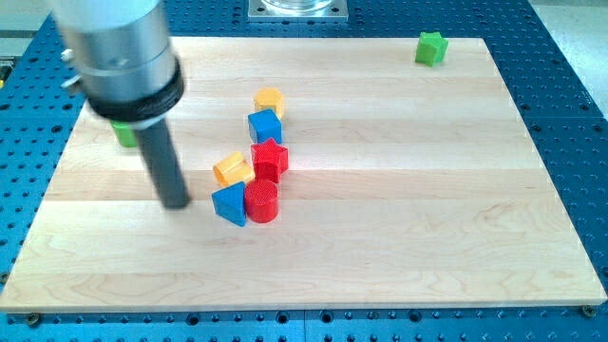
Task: Place the heart at the top left of the hexagon
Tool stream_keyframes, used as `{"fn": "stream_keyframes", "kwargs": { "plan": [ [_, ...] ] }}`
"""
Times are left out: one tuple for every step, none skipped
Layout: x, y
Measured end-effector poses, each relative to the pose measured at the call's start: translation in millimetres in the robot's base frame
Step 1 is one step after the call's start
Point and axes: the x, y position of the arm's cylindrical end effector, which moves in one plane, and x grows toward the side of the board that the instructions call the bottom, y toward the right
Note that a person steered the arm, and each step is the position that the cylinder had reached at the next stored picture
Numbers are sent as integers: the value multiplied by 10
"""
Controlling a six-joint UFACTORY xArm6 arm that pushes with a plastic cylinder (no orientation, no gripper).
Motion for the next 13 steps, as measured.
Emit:
{"fn": "stream_keyframes", "kwargs": {
  "plan": [
    [521,617],
    [596,1085],
    [407,1291],
    [255,853],
    [118,368],
    [297,424],
    [330,800],
    [135,869],
    [70,869],
    [30,814],
    [-156,679],
    [-309,715],
    [-468,732]
  ]
}}
